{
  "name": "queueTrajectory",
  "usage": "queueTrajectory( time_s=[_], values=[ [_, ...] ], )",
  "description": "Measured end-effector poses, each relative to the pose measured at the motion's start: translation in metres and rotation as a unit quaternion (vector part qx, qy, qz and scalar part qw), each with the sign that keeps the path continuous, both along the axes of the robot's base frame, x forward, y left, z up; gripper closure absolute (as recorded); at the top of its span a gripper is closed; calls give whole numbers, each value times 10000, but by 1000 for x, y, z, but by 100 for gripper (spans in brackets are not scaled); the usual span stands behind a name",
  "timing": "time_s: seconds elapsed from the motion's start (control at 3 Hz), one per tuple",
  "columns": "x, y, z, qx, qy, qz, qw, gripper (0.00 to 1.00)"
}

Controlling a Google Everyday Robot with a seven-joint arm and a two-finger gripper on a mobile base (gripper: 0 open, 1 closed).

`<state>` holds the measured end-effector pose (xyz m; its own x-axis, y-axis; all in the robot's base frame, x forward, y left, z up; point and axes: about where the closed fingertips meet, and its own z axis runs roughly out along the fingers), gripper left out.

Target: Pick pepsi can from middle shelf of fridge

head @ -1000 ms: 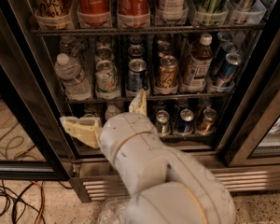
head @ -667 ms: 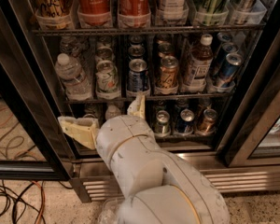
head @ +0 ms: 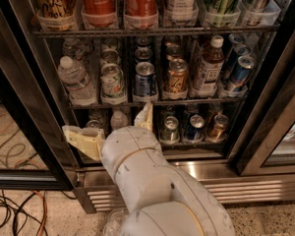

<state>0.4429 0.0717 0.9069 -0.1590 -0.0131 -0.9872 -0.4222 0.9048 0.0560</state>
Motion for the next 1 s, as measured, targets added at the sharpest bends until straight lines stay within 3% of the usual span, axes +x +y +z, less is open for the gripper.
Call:
queueTrajectory(
  time_s=[0.67,1.0],
  values=[
    [18,-21,-30,233,-6,-518,9984,0],
    [79,-5,-54,463,-64,-789,9958,0]
  ],
)
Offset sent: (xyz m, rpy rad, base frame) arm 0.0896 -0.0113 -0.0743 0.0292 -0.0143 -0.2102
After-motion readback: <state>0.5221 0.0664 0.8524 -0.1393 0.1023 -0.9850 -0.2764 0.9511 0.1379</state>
